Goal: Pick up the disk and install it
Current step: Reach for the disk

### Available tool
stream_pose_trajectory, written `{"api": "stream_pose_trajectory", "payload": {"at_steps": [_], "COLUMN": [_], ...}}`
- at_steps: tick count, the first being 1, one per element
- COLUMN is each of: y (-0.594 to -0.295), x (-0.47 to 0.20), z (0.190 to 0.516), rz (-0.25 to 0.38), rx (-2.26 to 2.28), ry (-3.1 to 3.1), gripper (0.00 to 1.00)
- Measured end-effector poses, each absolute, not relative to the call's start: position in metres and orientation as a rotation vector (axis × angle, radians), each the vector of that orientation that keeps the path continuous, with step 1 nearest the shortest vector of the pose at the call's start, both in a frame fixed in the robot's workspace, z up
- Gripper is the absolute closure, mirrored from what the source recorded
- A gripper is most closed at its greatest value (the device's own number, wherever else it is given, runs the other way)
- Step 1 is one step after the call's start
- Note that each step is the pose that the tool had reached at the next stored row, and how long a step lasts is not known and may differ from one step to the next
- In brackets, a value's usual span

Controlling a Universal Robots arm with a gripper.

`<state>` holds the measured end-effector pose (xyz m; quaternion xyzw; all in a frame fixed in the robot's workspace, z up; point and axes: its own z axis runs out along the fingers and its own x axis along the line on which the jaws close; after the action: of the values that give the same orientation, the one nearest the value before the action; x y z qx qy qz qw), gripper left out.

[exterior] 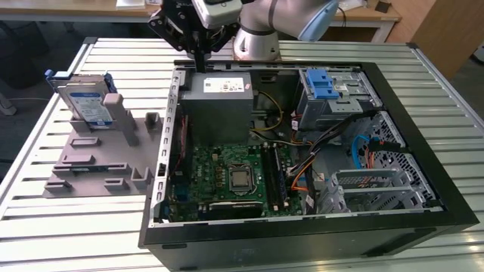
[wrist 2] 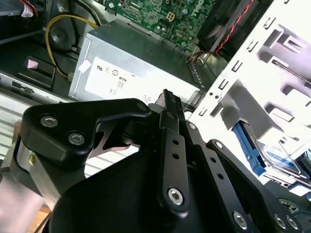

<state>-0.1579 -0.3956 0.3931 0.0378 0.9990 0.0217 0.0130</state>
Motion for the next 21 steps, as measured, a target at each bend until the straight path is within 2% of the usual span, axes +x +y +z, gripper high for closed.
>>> {"api": "stream_pose_trajectory", "payload": {"at_steps": [21], "y": [-0.395], "x": [-0.182], "z": [0.393], "rz": [0.068], "rx": [0.118], "ry": [3.113], "gripper": [0.89]}}
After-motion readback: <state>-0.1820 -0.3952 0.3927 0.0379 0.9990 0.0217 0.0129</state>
